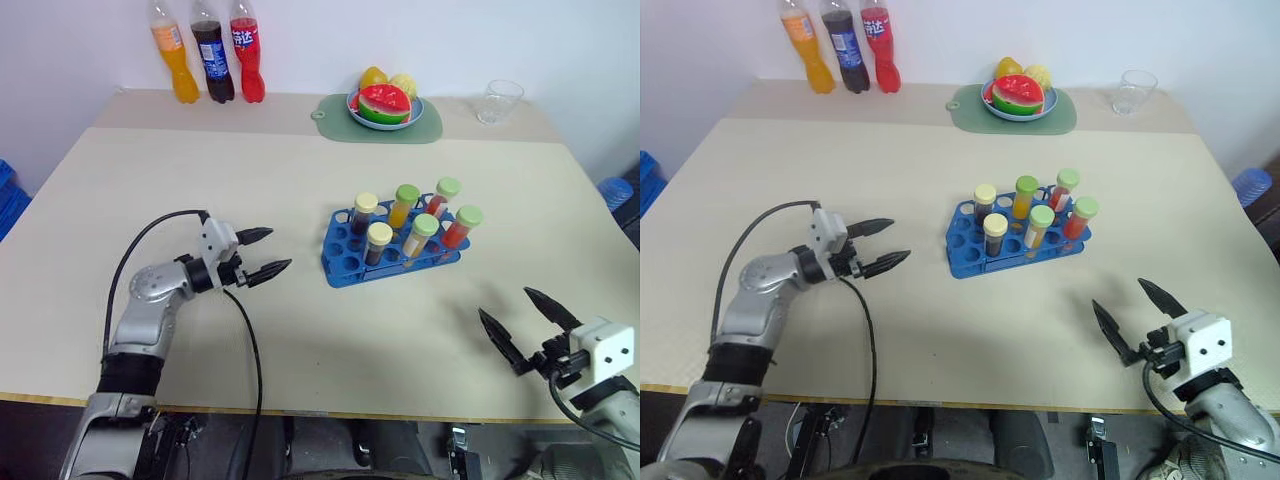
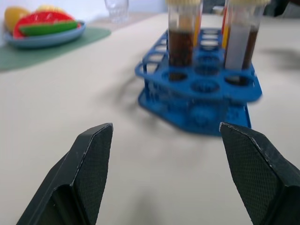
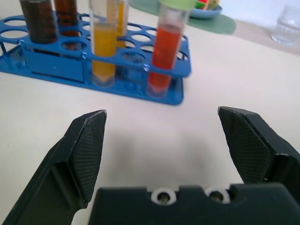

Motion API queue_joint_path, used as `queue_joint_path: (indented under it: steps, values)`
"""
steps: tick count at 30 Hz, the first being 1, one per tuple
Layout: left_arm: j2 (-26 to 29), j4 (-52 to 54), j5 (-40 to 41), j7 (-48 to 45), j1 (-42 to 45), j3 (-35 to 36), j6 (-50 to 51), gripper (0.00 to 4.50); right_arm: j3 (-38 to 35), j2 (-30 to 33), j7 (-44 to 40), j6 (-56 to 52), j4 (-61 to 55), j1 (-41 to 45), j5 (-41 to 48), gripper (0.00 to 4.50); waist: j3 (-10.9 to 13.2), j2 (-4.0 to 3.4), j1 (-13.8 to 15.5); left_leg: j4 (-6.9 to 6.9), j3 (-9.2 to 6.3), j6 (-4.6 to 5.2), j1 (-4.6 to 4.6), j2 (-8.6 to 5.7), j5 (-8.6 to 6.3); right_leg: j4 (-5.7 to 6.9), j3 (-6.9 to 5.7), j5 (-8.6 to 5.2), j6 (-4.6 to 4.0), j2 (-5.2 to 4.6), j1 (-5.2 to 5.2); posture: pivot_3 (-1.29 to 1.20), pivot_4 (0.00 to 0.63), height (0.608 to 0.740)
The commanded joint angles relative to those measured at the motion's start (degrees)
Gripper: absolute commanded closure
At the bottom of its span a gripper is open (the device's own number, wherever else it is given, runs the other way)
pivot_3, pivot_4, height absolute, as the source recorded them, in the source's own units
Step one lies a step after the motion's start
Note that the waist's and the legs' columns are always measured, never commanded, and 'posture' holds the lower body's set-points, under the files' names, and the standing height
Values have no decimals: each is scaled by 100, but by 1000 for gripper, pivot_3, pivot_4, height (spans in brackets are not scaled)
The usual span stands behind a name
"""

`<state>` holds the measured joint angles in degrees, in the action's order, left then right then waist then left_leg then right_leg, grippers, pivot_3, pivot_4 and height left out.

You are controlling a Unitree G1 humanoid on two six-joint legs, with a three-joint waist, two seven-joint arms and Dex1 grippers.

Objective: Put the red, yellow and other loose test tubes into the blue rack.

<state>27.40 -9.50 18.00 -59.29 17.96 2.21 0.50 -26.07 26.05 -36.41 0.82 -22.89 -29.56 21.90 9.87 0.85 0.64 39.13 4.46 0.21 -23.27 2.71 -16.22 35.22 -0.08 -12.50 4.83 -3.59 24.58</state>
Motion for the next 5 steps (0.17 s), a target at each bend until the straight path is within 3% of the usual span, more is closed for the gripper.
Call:
queue_joint_path:
  steps: [1, 5]
  values:
    - [184, 594, 278, 140, -182, 262, 332, 766, -331, 69, -110, -8, -166, -139, 335, 260, 0, 0, 2, 0, 0, 0, 0, 1, 0, 0, 0, 0, -1, 0, 0, 0, 150, 740]
    - [349, 948, 401, 229, -419, 286, 737, 766, -452, 162, -273, -36, -106, -221, 431, 260, -4, -7, 3, 0, 0, -1, 2, 3, 0, 0, 0, 0, -1, -4, 0, 0, 150, 740]
